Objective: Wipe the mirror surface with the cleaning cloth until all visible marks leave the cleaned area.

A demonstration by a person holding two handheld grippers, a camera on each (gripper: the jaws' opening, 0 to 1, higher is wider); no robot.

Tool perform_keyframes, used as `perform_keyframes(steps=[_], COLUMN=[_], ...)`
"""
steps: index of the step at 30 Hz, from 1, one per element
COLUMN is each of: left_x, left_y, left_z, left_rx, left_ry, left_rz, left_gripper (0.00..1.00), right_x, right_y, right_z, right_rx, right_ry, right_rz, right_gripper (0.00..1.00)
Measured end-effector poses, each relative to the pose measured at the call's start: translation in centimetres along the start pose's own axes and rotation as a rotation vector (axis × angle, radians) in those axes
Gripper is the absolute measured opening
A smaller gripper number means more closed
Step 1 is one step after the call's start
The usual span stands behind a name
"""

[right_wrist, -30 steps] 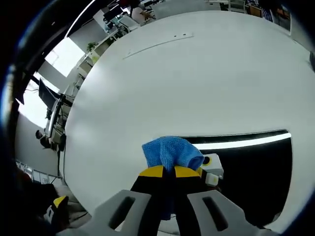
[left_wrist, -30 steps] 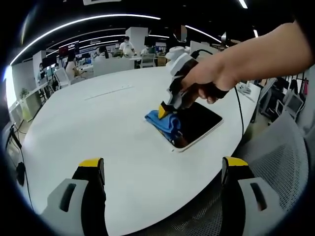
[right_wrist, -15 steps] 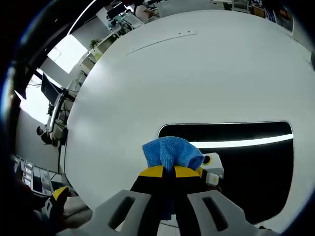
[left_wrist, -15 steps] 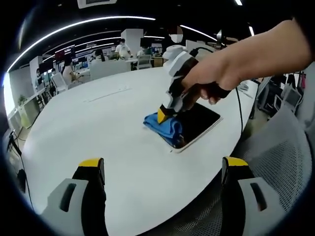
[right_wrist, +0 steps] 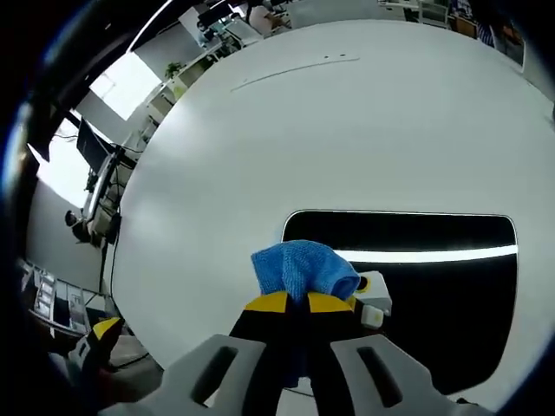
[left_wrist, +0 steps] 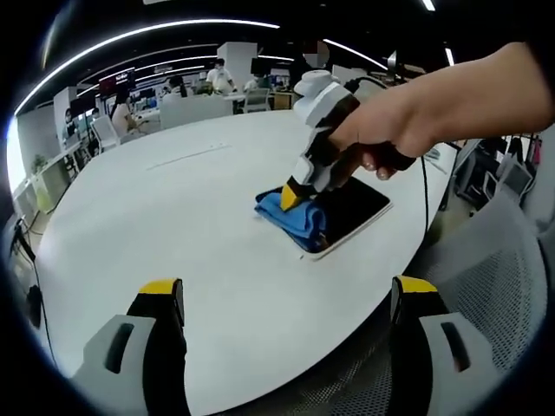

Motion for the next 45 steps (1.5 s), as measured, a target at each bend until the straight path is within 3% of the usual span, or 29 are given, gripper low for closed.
perform_keyframes(steps=[9,45], left_x=[0.0,-0.1], left_y=[0.1,0.4], left_z=[0.1,-0.1], left_rx=[0.001,-0.011], left_ry=[0.001,0.007], left_rz=[-0.001,0.000], left_gripper=[0.99,0.99], right_x=[-0.3,-3.5], right_y=[0.0,-0.8], right_z=[0.7,6.8], right_rx=[0.004,0.048], right_ry=[0.002,-0.016], right_rz=[0.008,0.029], right_gripper=[0.00,0.00])
Point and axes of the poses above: the point that each gripper's makers call its tool centre point, and the gripper's own axes: x roughly forward along the fingers, z roughly to its right, y roughly out of its top, the point moved 8 cm from there along -x, roughly backward along the fingers, and after that the axes turned 2 degrees about y, right-handed, at the moved point
